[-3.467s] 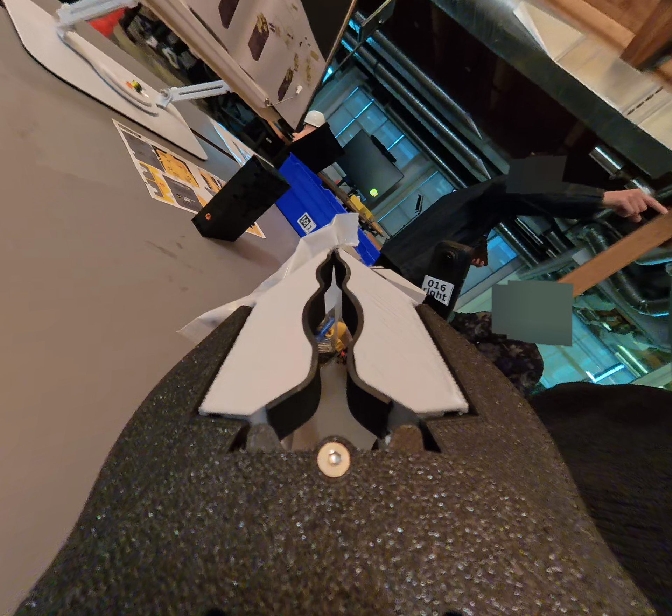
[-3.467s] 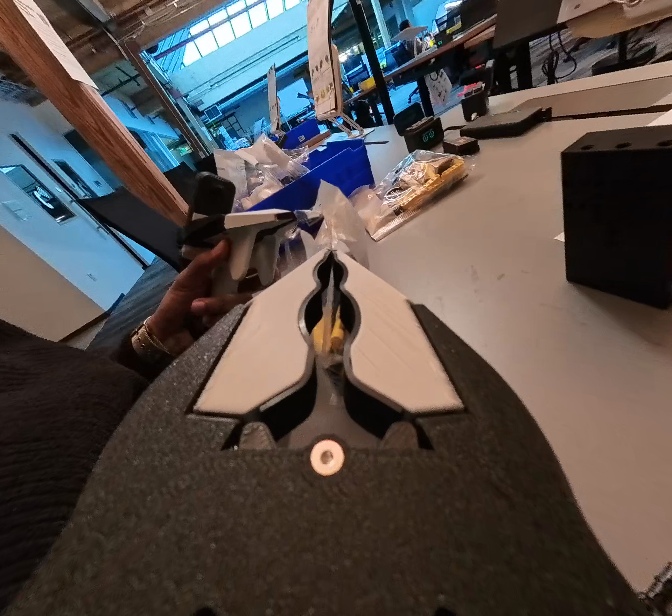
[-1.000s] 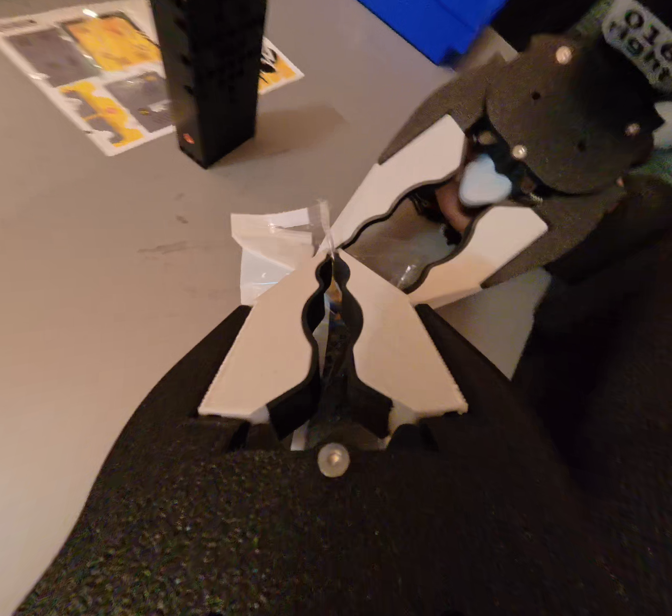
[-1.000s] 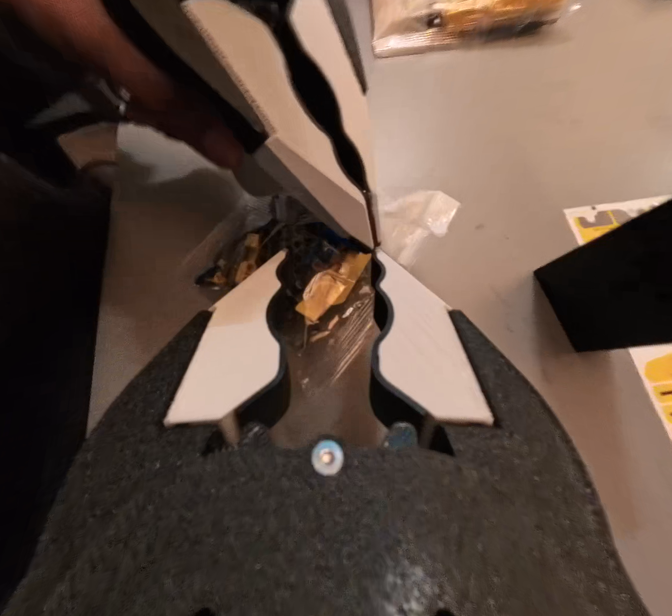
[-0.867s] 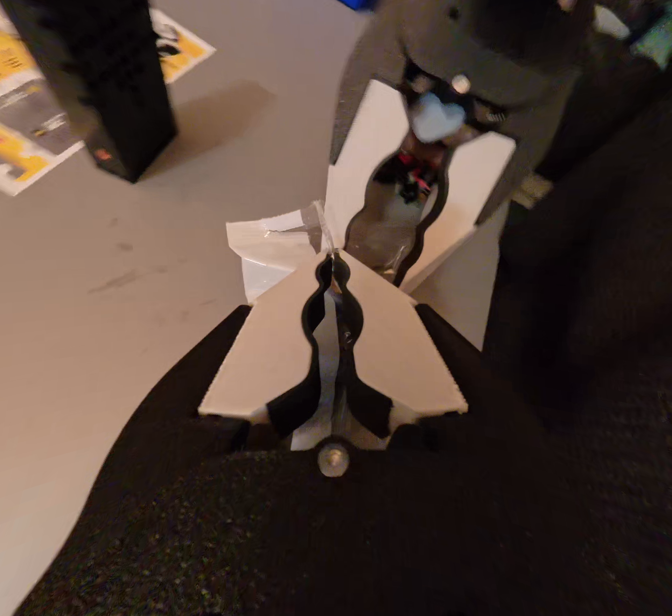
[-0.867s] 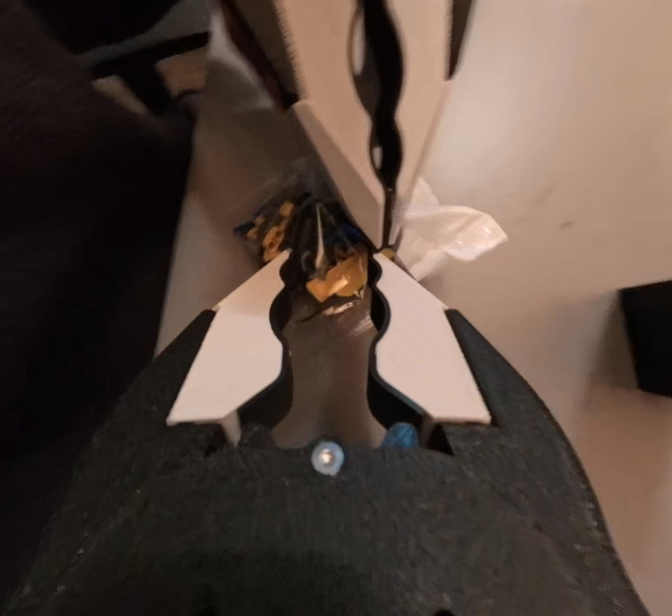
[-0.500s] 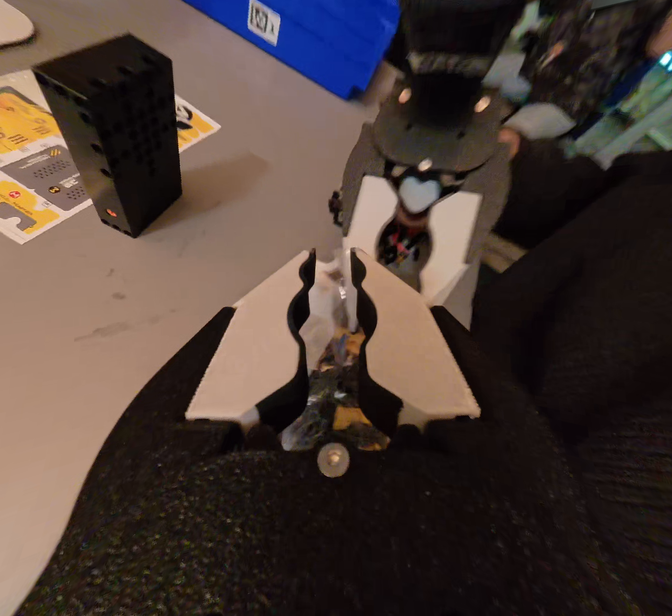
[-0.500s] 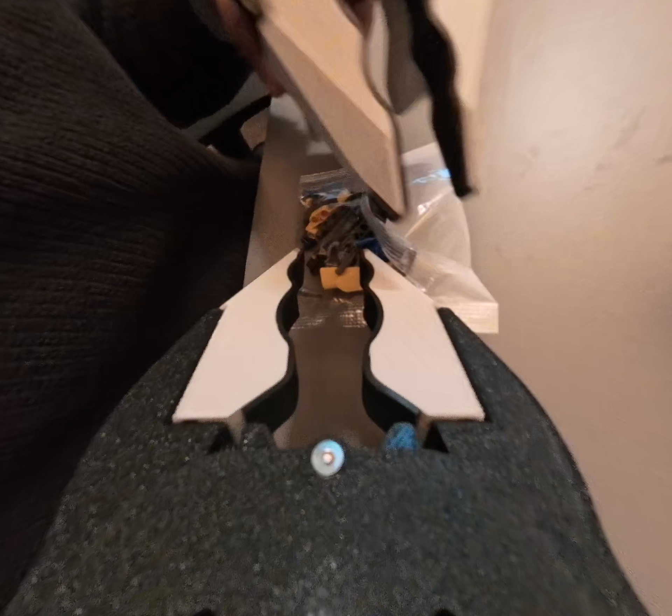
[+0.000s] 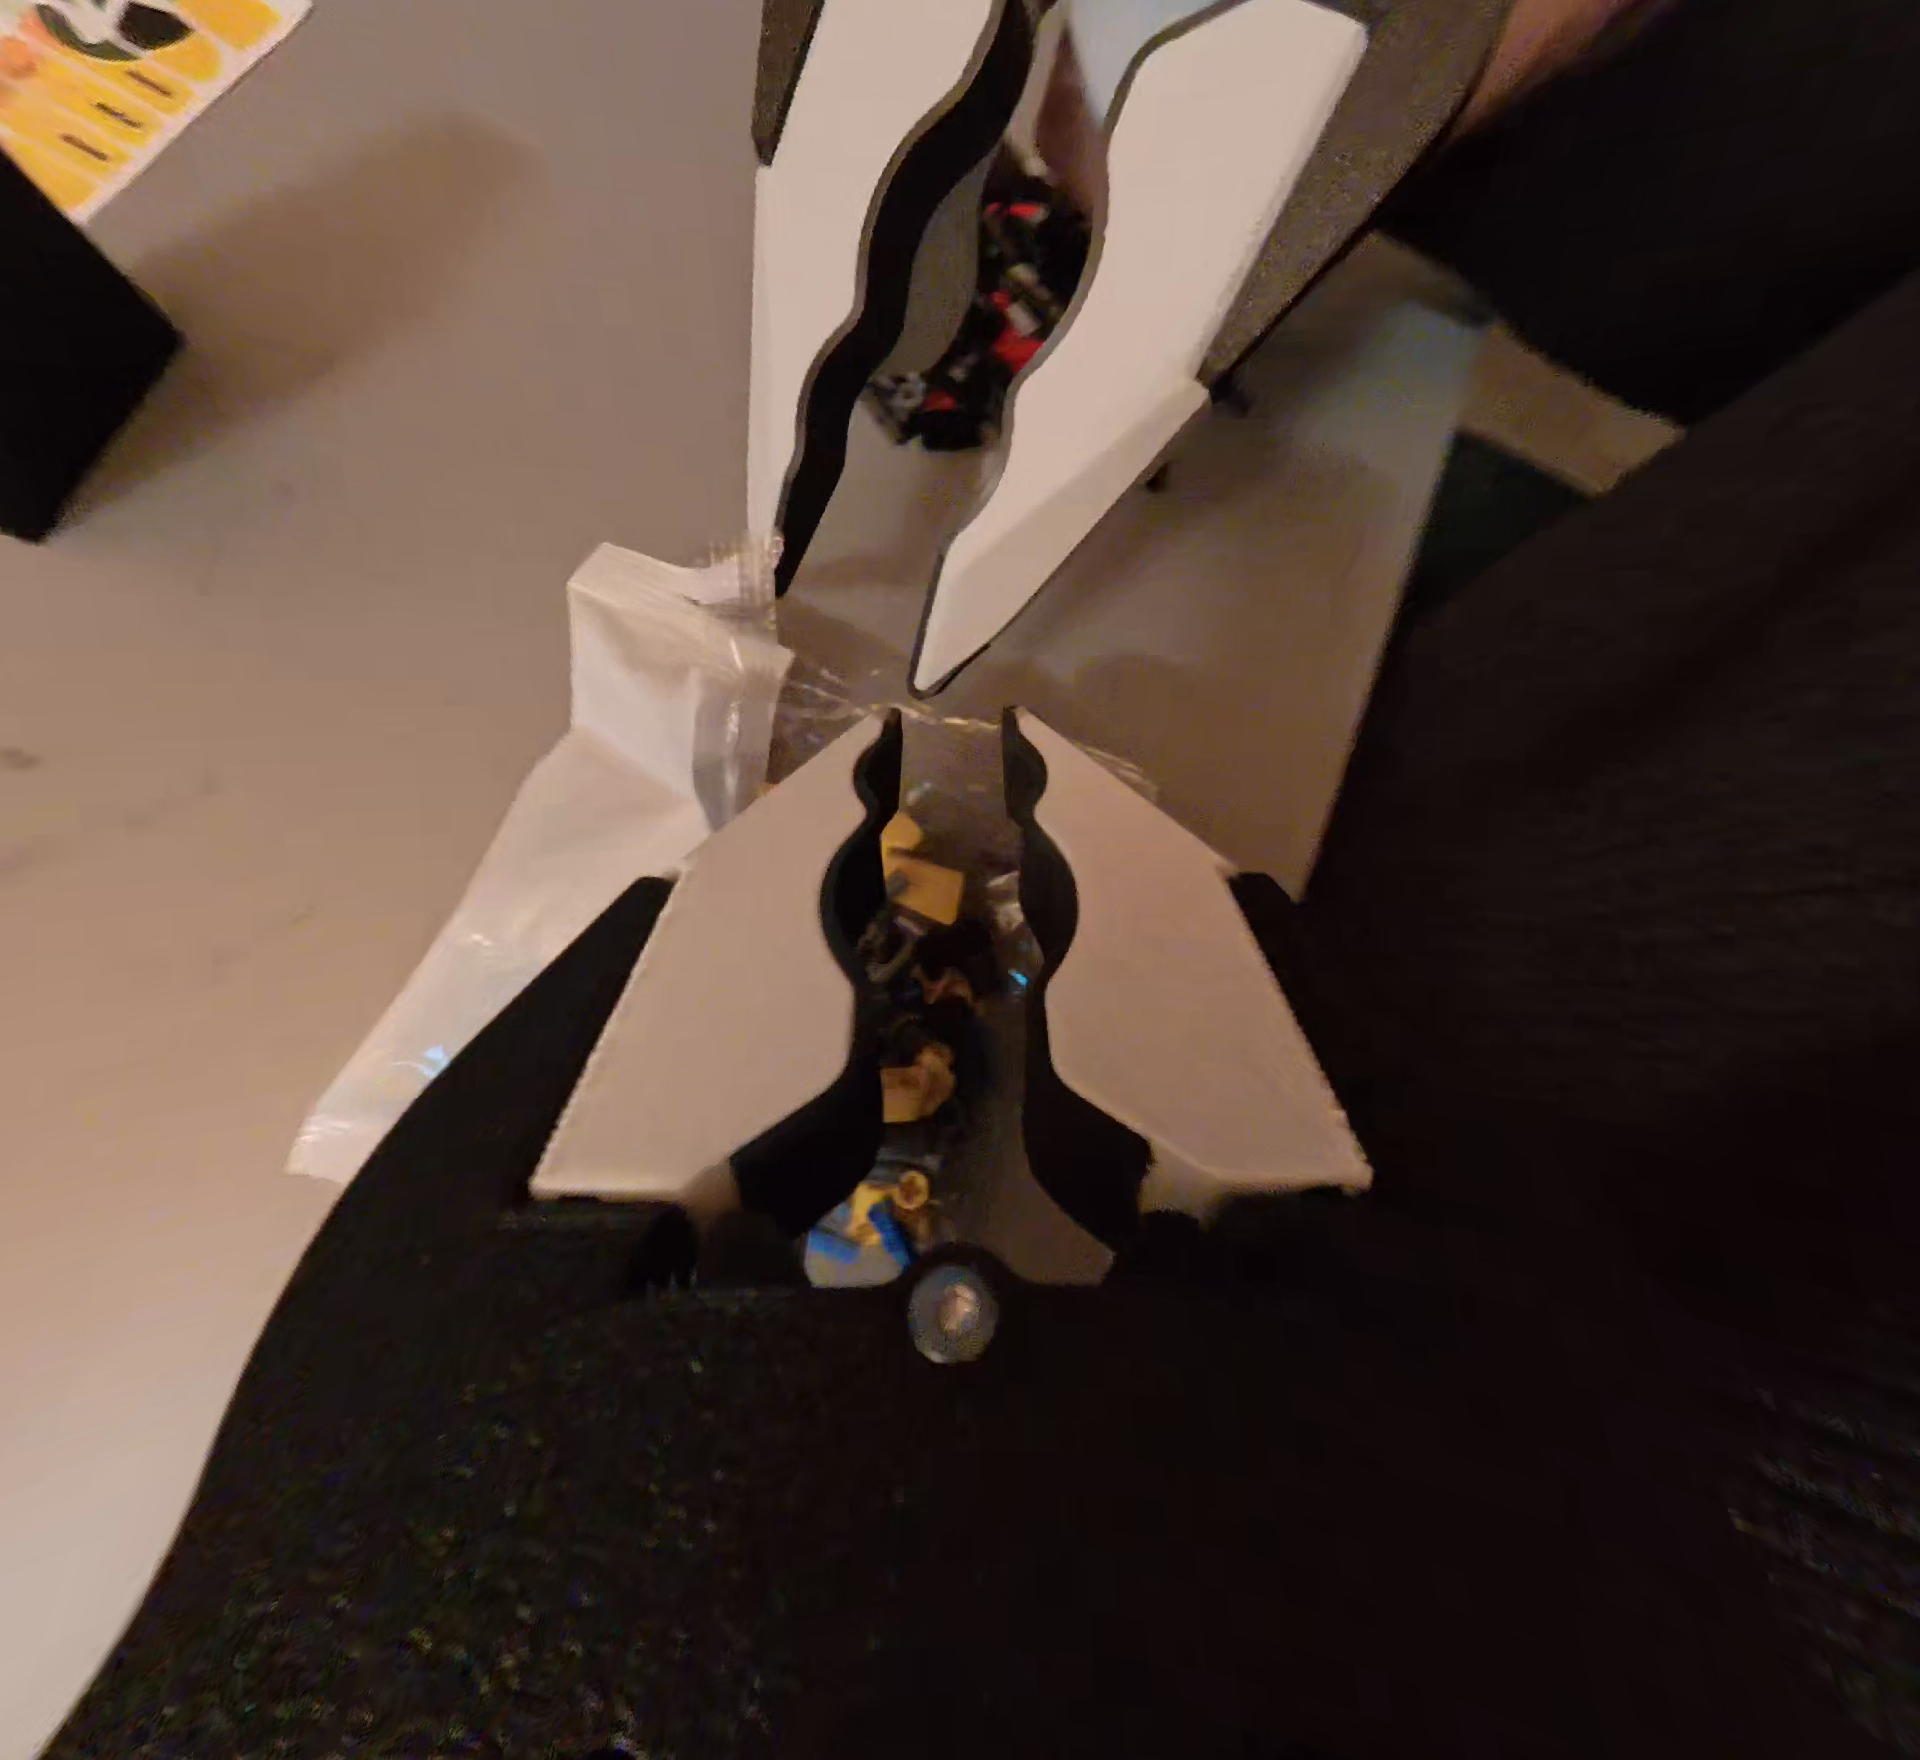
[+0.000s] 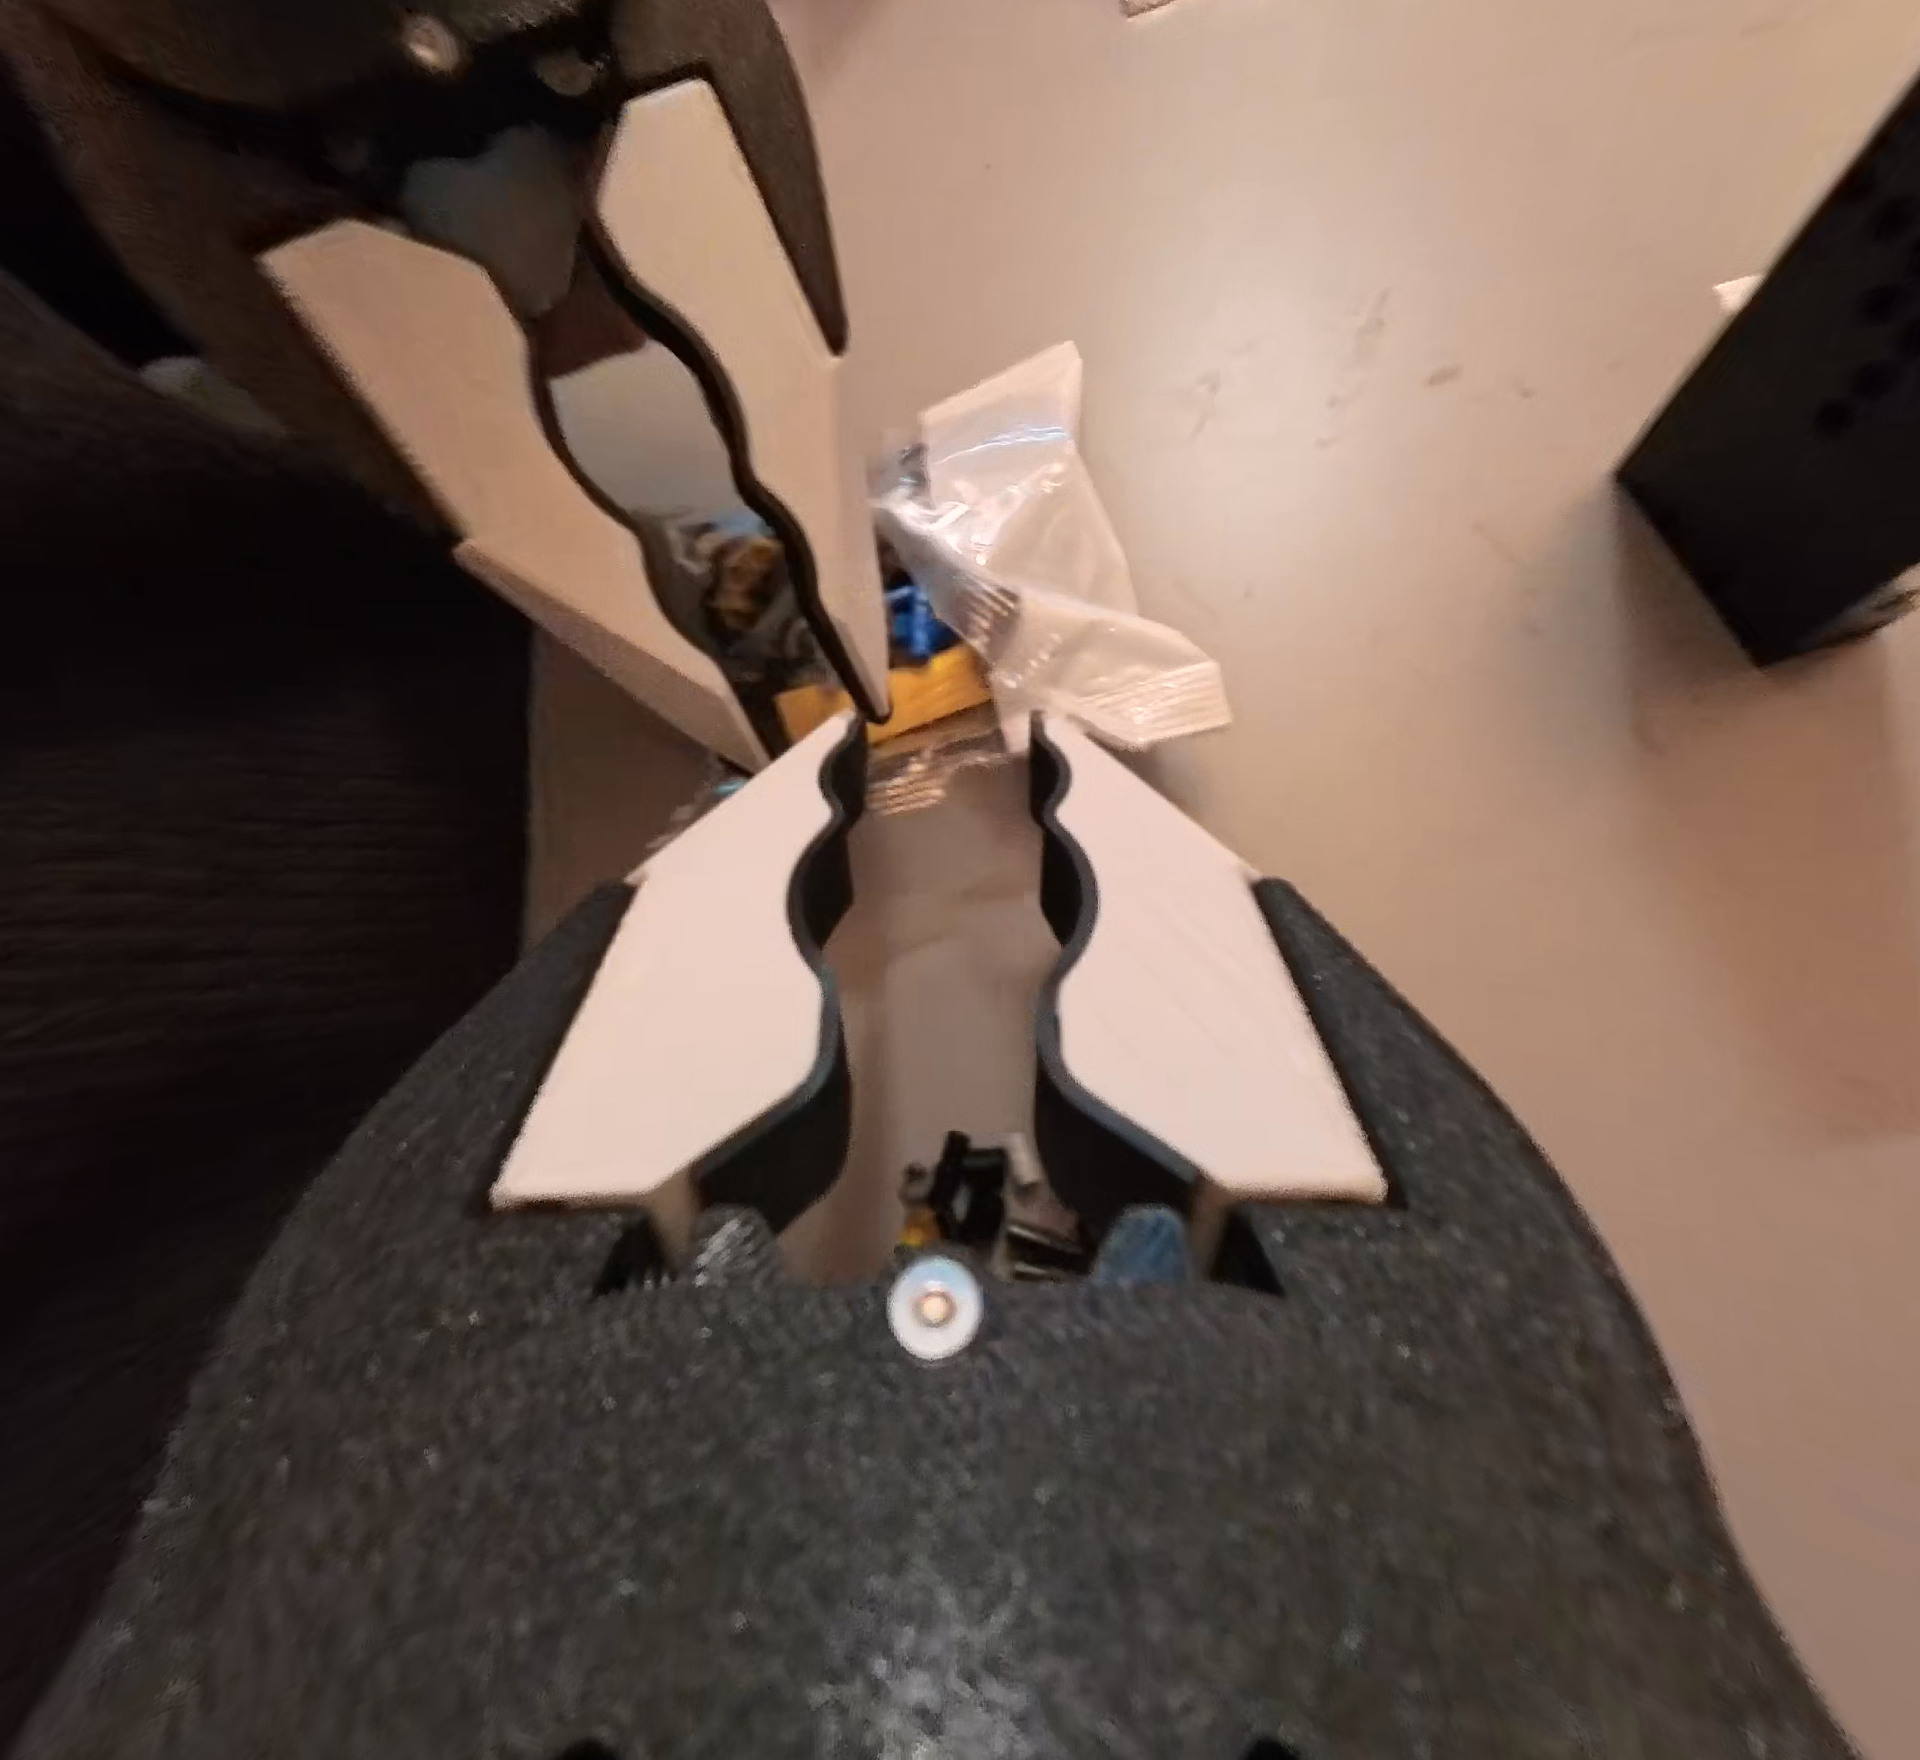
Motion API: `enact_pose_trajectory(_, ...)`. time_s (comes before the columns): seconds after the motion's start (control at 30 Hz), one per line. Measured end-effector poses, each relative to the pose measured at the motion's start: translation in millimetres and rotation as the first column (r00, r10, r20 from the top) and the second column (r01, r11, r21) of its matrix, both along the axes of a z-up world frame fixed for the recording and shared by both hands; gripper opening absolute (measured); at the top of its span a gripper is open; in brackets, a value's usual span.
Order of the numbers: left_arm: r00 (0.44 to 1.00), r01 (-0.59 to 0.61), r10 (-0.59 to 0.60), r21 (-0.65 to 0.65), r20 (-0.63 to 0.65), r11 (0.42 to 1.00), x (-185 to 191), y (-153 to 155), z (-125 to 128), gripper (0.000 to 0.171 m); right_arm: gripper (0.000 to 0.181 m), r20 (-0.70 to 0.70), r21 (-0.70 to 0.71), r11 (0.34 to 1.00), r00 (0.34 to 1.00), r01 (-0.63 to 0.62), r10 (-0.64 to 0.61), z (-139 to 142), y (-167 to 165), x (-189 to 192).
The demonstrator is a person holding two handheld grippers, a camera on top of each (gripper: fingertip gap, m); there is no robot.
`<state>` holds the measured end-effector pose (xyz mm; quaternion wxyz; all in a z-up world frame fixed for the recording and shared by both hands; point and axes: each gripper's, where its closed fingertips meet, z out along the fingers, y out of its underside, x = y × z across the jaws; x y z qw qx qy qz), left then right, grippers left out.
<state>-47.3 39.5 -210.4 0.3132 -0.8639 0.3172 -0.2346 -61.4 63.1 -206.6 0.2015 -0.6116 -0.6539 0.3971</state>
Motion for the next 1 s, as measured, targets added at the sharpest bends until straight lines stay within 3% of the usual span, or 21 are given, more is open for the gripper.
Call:
enact_pose_trajectory(0.1,0.994,-0.039,0.039,0.004,-0.100,0.999,-7.6,9.2,-5.6,0.018,0.030,0.027,0.119,0.990,0.997,0.075,-0.079,-10.7,20.5,-5.7)
enact_pose_trajectory(0.23,0.975,-0.110,0.113,0.028,-0.189,0.994,-22.9,20.1,-5.5,0.018,0.030,0.014,0.154,0.983,0.995,0.096,-0.099,-12.2,30.2,-15.1)
enact_pose_trajectory(0.47,0.962,-0.201,0.194,-0.019,-0.190,0.979,-35.3,35.4,-17.6,0.019,0.031,0.088,0.155,0.985,0.993,0.069,-0.083,-26.8,34.1,-22.0)
enact_pose_trajectory(0.63,0.963,-0.231,0.228,-0.006,-0.146,0.973,-42.3,47.0,-10.9,0.021,0.029,0.118,0.050,0.996,0.990,0.068,-0.073,-29.8,30.3,-20.8)
enact_pose_trajectory(0.8,0.970,-0.211,0.196,-0.101,-0.141,0.972,-42.0,42.1,-23.9,0.021,0.025,0.104,-0.136,0.990,0.994,0.042,-0.028,-25.7,15.6,-17.3)
enact_pose_trajectory(1.0,0.986,-0.161,0.152,-0.181,-0.062,0.970,-31.6,37.1,-26.1,0.021,0.025,0.109,-0.175,0.984,0.994,0.019,0.001,-28.3,11.2,-10.8)
